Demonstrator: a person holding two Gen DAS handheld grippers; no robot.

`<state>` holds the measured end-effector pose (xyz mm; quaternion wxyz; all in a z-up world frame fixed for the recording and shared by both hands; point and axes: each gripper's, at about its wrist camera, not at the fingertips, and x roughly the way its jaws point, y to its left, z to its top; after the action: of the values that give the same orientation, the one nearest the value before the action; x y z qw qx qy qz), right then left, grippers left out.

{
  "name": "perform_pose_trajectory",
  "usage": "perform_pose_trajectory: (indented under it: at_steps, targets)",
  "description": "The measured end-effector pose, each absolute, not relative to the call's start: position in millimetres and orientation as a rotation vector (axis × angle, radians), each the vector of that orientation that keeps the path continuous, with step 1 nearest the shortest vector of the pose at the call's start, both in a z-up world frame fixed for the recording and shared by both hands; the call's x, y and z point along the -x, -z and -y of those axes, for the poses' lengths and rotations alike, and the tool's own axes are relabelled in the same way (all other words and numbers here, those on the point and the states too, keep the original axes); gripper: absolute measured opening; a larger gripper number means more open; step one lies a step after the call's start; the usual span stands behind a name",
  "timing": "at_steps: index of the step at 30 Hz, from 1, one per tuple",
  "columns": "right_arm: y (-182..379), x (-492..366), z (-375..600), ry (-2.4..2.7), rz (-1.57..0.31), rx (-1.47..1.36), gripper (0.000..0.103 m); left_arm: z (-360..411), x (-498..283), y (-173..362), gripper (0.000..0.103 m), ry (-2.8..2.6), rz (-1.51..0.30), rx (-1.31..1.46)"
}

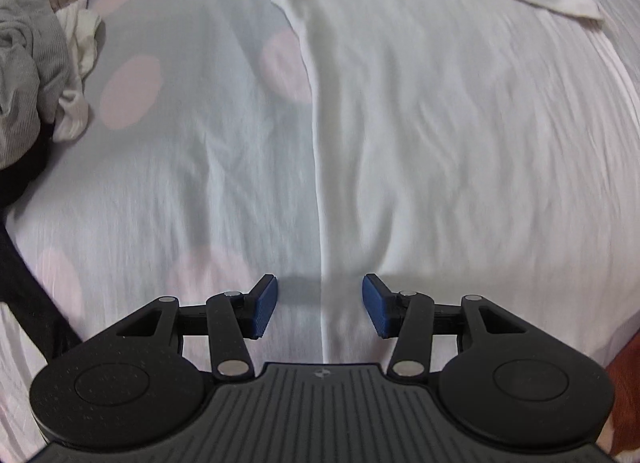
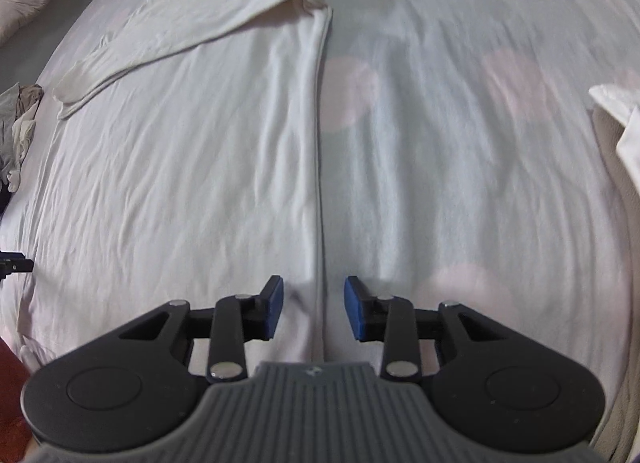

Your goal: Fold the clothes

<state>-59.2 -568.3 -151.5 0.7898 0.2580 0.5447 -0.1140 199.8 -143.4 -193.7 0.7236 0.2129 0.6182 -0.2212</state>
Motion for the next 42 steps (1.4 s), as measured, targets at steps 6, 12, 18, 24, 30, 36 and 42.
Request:
perform_pose_trajectory:
  at_steps: [6,12,18,24,30,36,42]
  targets:
    - [157.2,60.9,556.7,0.157,-1.315,-0.519,0.037,145.4,-196.1,198.5,0.046,0.498,-1.445,-0.529]
    - [155.5,69.0,545.6,0.115,-1.328,-0.48,0.017,151.4,-174.6,197.3,0.033,0.584,-1.443,-0.684]
    - [142.9,78.0,545.4,0.121,-1.232,-0.474,0.006,144.6,-165.9,185.6,0.003,0.62,-1.382,-0.645]
    - [128.4,86.2,551.7,0.154,-1.121,-0.502,0.006,130.2,-170.0,157.9,0.002,0.634,-1.302,-0.567]
    - [113.9,85.2,569.4,0.193,-1.02,-0.5,0.006,121.1,-186.9,129.8,0.002,0.628,-1.194,-0.478]
    - [107.9,64.4,590.7,0.246,-0.918,-0.49,0.006,135.9,-228.1,124.2,0.002,0.591,-1.105,-0.391]
    - [125.8,32.1,594.2,0.256,-0.929,-0.419,0.006,158.6,-247.4,144.1,0.002,0.574,-1.05,-0.426]
